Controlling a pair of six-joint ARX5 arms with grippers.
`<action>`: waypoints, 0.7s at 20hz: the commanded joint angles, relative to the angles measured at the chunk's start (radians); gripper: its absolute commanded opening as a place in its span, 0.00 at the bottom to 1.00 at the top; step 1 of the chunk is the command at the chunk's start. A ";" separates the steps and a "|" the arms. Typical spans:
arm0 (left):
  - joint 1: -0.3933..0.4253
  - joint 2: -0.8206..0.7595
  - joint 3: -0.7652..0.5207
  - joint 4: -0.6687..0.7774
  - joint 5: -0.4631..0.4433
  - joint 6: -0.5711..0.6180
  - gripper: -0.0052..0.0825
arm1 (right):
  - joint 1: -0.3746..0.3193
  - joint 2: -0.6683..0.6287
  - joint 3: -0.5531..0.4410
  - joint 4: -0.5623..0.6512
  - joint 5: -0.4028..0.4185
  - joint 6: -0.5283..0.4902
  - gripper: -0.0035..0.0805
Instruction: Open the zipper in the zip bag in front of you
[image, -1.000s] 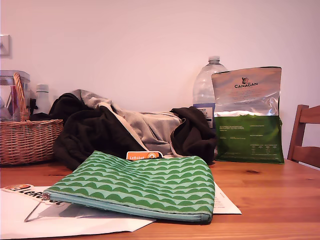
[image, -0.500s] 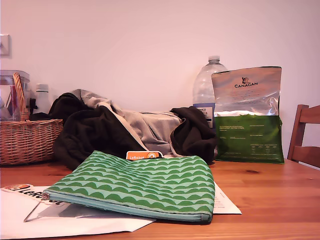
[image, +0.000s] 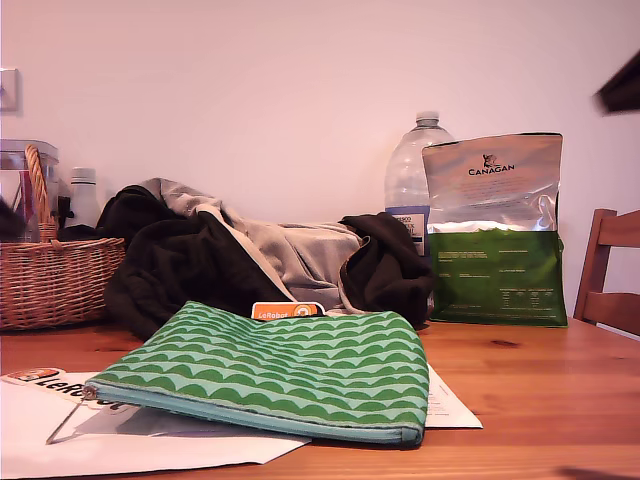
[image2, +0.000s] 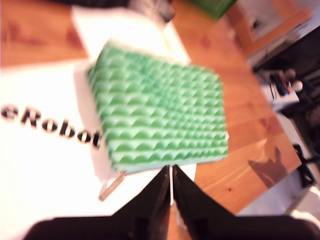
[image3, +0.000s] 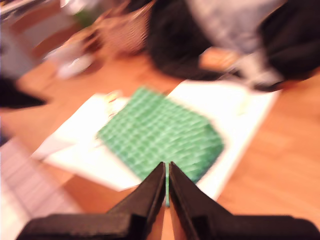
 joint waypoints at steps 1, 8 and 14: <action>-0.001 0.074 0.040 0.019 0.014 -0.005 0.04 | 0.040 0.047 -0.014 0.045 -0.006 -0.025 0.03; -0.006 0.402 0.108 0.066 0.025 -0.005 0.17 | 0.178 0.205 -0.014 0.173 0.003 -0.055 0.03; -0.006 0.595 0.128 0.176 0.040 -0.026 0.37 | 0.200 0.240 -0.014 0.195 0.025 -0.055 0.03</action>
